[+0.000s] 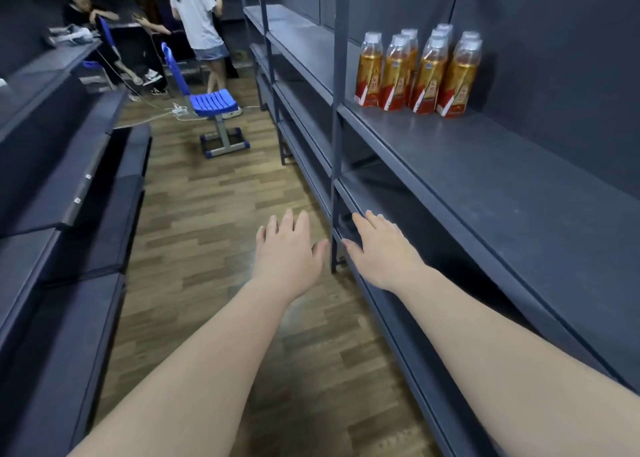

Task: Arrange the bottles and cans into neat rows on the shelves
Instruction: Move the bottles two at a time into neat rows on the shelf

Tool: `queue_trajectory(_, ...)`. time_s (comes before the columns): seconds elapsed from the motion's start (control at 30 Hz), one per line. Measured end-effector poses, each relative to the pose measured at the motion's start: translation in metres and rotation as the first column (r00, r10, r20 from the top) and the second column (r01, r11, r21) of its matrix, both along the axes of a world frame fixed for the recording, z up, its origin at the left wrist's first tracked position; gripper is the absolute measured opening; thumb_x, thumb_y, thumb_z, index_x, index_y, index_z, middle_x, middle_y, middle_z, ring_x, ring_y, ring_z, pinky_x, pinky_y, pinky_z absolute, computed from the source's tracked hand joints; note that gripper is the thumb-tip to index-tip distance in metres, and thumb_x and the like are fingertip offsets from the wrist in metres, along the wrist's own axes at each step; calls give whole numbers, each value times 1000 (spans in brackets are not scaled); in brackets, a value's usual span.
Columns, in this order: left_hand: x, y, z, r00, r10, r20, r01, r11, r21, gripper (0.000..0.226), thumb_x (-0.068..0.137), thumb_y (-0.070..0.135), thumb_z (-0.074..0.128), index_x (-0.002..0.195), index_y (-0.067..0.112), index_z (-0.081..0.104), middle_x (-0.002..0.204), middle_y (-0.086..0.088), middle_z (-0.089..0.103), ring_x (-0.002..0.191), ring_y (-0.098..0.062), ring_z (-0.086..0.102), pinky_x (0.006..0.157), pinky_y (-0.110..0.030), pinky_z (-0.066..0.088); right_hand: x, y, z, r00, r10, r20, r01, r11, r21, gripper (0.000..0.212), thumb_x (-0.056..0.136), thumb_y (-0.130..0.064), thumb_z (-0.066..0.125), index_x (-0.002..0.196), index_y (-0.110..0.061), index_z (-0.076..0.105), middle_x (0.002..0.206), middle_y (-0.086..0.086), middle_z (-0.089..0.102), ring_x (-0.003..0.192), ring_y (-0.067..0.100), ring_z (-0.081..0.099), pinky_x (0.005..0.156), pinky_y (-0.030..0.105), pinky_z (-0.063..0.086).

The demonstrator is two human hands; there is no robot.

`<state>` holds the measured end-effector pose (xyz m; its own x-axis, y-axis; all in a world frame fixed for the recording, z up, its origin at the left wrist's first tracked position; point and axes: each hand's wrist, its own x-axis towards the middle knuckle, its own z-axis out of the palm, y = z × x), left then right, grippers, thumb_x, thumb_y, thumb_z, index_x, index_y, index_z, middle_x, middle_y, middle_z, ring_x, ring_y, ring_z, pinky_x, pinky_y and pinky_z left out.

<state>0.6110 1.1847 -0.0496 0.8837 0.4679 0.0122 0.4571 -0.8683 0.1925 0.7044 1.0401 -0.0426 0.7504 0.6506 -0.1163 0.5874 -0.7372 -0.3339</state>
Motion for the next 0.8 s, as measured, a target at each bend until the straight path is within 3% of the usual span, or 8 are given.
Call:
queue_trajectory(0.17, 58, 21, 8, 1000, 19, 7, -18, 1000, -4, 66, 103, 50, 35, 155, 14, 21, 164, -11, 19, 150, -36, 18, 121, -51, 16, 68, 23, 5, 1000, 7, 27, -8, 1000, 9, 65, 106, -49, 32, 159, -16, 15, 167, 10, 12, 154, 28, 6, 124, 43, 10)
queue_trajectory(0.37, 120, 50, 8, 1000, 7, 14, -7, 1000, -4, 67, 103, 50, 34, 157, 14, 17, 164, -11, 18, 150, -36, 16, 121, -51, 16, 135, 47, 11, 999, -17, 29, 17, 1000, 6, 65, 106, -48, 32, 159, -16, 15, 167, 10, 13, 154, 27, 6, 124, 43, 10)
queue_trajectory(0.8, 293, 123, 7, 969, -231, 84, 233, 973, -10, 65, 103, 51, 35, 155, 15, 21, 163, -10, 23, 148, -35, 21, 120, -50, 21, 271, 96, 15, 962, -261, 77, 263, 965, -17, 64, 105, -50, 30, 159, -19, 14, 167, 7, 10, 154, 26, 3, 125, 42, 6)
